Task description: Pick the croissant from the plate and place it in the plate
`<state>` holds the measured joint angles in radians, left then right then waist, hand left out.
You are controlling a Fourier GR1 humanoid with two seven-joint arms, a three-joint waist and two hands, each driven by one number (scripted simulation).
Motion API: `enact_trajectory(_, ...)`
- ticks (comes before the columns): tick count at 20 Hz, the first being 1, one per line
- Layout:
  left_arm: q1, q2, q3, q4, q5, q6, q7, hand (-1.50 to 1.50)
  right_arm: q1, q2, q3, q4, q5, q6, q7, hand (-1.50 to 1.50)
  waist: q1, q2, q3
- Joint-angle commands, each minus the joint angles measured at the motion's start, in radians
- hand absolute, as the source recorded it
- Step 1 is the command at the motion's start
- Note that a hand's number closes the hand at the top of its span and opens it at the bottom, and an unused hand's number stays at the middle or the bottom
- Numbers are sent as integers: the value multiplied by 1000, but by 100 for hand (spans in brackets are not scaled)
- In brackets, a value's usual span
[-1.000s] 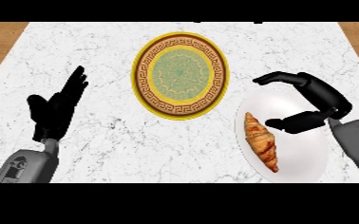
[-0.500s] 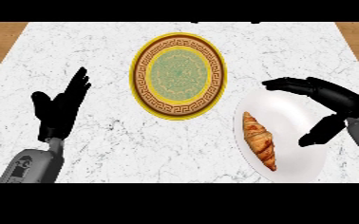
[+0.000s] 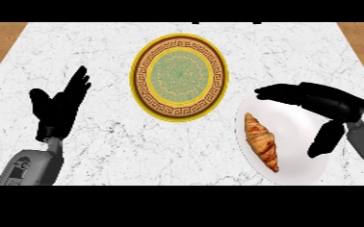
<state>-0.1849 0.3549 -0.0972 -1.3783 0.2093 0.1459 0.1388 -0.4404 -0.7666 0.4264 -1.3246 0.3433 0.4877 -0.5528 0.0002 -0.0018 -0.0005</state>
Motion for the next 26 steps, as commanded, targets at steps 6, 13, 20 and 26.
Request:
enact_trajectory(6, -44, -31, 12, 14, -43, 14, 25, 0, 1, 39, 73, -61, 251, -15, 109, -150, 1, 2, 1)
enact_trajectory(13, 12, -49, 49, 50, -45, -37, -56, 0, 12, 109, 89, -125, 385, 48, 229, -150, -1, 1, 0)
enact_trajectory(20, -44, -4, 109, 23, -31, -91, 40, 0, 2, 188, 90, -109, 484, 145, 267, -150, -1, 2, 0)
enact_trajectory(26, -2, -84, 81, 22, -104, -67, -25, 0, -18, 262, 65, -7, 610, 116, 213, -150, 4, 3, 0)
